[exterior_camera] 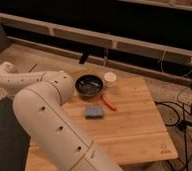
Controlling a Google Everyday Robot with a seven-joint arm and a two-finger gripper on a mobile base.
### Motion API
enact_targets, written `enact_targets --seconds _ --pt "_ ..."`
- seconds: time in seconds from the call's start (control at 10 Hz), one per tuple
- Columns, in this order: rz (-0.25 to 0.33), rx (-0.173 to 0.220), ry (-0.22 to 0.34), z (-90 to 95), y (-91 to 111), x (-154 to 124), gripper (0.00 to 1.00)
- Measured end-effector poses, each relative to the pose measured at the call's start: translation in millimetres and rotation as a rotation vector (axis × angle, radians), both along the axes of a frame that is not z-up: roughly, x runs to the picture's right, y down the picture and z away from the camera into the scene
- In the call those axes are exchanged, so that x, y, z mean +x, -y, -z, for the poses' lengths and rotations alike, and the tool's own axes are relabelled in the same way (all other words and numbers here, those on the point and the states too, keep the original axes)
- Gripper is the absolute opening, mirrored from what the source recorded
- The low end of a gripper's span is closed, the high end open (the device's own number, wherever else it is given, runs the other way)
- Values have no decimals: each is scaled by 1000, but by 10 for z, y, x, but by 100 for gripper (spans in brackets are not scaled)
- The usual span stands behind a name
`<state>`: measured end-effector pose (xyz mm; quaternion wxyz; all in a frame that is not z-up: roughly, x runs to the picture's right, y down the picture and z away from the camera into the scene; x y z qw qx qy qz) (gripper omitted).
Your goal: Push the eraser across the table
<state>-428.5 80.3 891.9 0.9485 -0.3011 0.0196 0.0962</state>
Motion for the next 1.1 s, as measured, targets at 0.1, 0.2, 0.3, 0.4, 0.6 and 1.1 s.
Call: enact_targets --seconds 0.1,0.2,0.3,0.4,0.6,1.1 --pt "1 0 1 3 -3 -7 6" --pt "0 0 1 2 -3 -7 5" --pt "0 0 1 2 -1 -5 0" --pt "0 0 1 1 -2 -6 3" --pt "0 0 1 1 0 -4 22" --pt "-1 0 1 -1 1 -3 74"
